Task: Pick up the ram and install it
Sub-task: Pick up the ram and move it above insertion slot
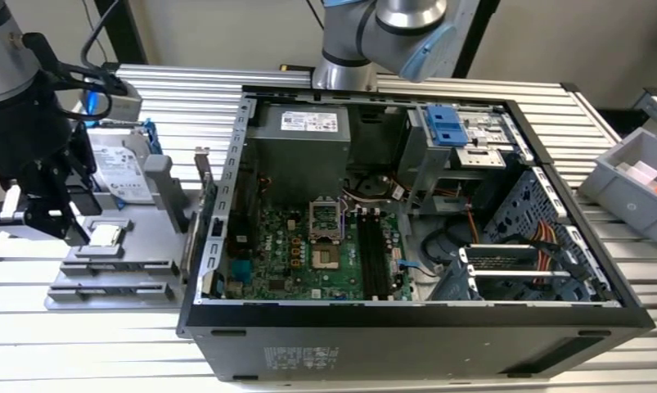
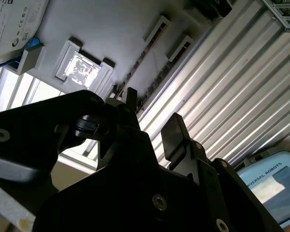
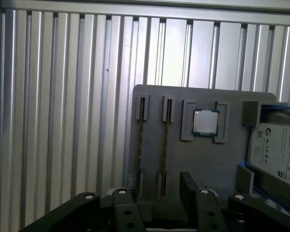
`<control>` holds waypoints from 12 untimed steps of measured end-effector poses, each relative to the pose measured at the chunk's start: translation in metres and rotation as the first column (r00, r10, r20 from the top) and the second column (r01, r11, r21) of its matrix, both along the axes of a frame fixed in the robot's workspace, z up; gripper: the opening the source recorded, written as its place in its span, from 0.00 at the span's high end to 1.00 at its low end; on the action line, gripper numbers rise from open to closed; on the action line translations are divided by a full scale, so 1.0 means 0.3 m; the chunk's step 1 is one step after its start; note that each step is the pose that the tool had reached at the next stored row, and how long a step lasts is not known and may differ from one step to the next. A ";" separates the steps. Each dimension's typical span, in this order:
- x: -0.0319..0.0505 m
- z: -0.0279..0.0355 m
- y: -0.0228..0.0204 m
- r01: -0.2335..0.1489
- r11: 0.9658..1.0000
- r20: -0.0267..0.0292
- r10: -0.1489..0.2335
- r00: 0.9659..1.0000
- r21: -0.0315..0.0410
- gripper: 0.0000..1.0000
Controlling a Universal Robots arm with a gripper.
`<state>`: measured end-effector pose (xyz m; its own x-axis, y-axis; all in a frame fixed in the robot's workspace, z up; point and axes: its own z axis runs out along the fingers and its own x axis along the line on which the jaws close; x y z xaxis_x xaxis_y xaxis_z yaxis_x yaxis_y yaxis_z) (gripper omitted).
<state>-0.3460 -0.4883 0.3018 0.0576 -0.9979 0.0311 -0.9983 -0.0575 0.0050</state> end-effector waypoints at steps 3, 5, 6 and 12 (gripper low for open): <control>0.000 -0.004 0.000 0.000 1.000 0.000 0.000 1.000 0.000 0.00; 0.000 -0.006 0.000 0.000 1.000 0.000 0.000 1.000 -0.001 0.00; 0.000 -0.007 0.000 0.000 1.000 0.000 0.000 1.000 -0.001 0.00; 0.000 -0.013 0.000 0.000 1.000 0.000 0.000 1.000 -0.002 0.00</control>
<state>-0.3459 -0.4884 0.2977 0.0576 -0.9978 0.0329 -0.9983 -0.0575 0.0051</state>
